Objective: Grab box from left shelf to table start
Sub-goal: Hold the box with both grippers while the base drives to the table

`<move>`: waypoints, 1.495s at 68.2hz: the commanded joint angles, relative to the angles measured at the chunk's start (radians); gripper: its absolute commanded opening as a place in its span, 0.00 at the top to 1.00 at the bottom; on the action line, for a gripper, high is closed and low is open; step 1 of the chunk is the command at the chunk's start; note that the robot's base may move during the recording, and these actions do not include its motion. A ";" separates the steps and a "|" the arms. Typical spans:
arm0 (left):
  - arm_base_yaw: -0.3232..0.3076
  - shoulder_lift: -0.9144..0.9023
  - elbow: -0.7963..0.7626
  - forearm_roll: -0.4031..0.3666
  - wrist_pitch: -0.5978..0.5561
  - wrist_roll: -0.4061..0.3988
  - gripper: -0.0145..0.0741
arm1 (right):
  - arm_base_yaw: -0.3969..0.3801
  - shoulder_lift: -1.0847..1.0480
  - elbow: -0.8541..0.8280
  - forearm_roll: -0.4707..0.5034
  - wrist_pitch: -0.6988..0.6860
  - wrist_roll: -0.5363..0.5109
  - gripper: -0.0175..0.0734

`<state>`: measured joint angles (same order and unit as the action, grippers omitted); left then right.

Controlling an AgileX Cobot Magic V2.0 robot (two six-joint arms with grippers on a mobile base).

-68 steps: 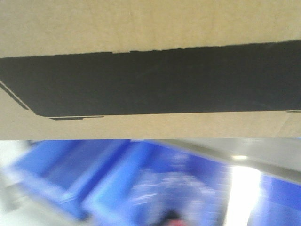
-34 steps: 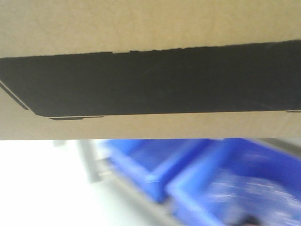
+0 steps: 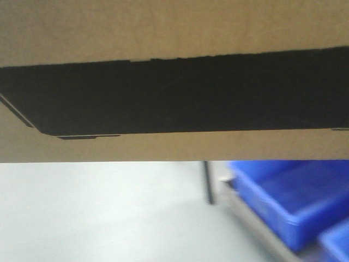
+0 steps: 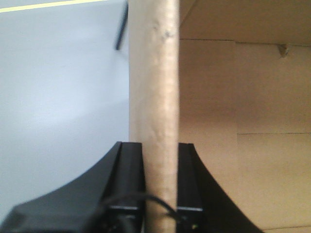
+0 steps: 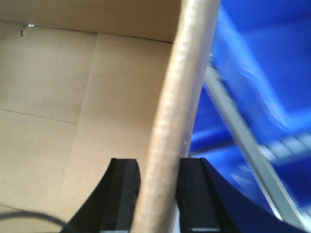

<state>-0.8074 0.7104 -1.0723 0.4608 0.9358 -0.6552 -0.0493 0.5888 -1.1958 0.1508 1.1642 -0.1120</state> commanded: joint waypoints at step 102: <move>-0.016 -0.013 -0.040 -0.016 -0.223 -0.002 0.94 | 0.000 0.007 -0.034 0.044 -0.122 -0.020 0.75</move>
<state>-0.8074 0.7104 -1.0723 0.4608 0.9358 -0.6552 -0.0493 0.5888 -1.1965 0.1508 1.1642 -0.1120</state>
